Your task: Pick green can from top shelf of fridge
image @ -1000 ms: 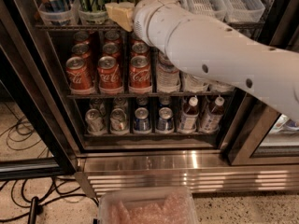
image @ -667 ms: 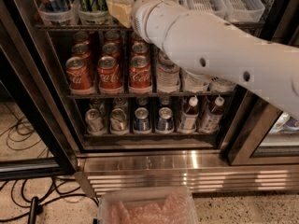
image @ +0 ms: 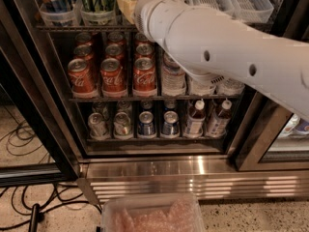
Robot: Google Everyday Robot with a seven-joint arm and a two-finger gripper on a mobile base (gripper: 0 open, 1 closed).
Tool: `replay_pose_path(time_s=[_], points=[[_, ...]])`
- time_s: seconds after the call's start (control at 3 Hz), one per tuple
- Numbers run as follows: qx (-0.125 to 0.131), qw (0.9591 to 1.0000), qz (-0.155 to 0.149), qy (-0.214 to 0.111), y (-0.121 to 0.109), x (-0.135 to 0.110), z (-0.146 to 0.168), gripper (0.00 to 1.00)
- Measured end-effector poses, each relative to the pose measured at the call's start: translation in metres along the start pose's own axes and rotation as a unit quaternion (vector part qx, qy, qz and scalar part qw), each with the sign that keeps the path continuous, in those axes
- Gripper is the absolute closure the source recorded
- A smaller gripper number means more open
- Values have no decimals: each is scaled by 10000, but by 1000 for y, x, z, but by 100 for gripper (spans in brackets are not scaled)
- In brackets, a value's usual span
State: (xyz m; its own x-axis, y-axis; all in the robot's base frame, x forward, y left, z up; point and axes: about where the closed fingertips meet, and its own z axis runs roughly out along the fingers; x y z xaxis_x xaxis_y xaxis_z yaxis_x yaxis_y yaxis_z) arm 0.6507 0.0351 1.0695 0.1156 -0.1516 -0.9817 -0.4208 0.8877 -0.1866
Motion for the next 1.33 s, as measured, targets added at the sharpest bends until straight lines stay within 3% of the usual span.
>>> replay_pose_path(time_s=[0.33,1.0,1.33], points=[[1,10000,0,0,0,0,0,100],[-67,10000,49,-32,4,-6,-2,100],[-202,9994,220,-186,12,-27,-5,100]])
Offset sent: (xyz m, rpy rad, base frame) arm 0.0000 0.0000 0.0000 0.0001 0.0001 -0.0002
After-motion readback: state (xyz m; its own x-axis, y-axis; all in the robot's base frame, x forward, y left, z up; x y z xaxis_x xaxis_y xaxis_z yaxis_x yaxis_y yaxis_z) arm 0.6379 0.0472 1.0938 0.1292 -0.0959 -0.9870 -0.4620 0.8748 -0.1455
